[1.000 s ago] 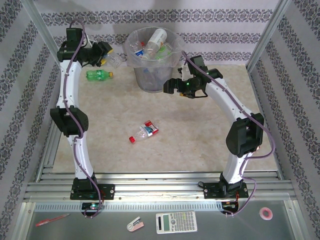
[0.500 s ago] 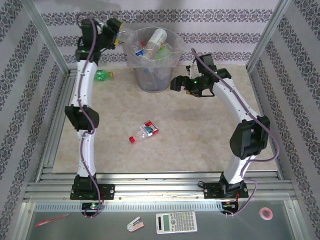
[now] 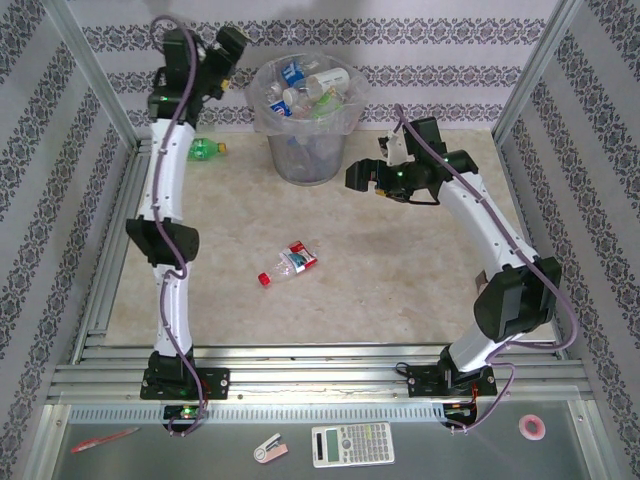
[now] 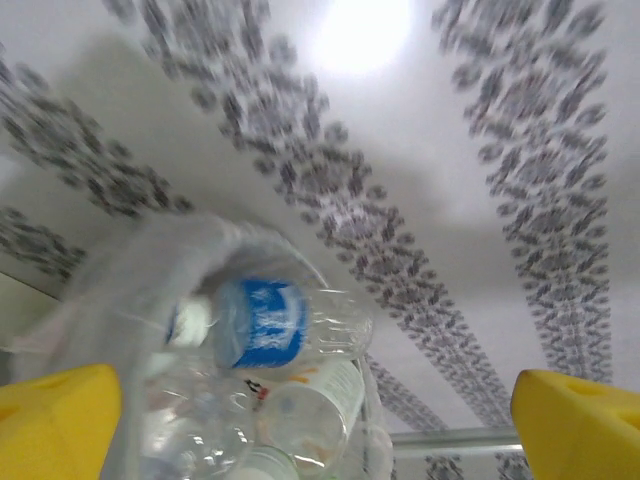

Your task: Throw the plastic bottles in the bin

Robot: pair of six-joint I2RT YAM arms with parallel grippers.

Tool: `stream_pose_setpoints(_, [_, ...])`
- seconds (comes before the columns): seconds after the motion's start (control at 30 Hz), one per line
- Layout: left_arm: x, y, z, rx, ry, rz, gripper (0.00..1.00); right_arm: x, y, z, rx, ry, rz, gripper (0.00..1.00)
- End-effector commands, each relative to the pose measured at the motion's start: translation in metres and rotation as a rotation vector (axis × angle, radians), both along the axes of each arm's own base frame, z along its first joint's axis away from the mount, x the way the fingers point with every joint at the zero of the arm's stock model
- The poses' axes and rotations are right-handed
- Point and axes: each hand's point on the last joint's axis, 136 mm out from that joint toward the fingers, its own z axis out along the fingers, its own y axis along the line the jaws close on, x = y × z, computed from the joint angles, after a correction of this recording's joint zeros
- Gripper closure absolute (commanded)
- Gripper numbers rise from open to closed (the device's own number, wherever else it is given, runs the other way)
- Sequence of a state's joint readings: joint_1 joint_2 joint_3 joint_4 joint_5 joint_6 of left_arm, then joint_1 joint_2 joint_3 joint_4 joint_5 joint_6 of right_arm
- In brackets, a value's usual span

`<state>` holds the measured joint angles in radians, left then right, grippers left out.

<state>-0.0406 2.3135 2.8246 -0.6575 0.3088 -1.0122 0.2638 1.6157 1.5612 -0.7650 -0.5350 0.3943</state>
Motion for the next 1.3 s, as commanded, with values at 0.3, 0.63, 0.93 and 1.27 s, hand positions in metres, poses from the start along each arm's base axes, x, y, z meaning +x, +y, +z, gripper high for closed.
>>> stream_pose_setpoints(0.3, [-0.110, -0.007, 0.014, 0.371, 0.125, -0.160, 0.00, -0.003, 0.006, -0.004, 0.021, 0.017, 0.018, 0.02])
stream_pose_setpoints(0.63, [-0.235, -0.092, -0.112, 0.726, 0.362, -0.673, 0.00, -0.018, -0.002, -0.030, -0.033, 0.072, 0.013, 0.02])
stream_pose_setpoints(0.93, [-0.330, -0.122, -0.255, 0.776, 0.596, -0.876, 0.00, -0.026, -0.010, -0.035, -0.028, 0.088, 0.007, 0.02])
stream_pose_setpoints(1.27, [-0.321, -0.129, -0.323, 0.953, 0.715, -0.967, 0.00, -0.038, -0.010, -0.040, -0.021, 0.103, 0.014, 0.02])
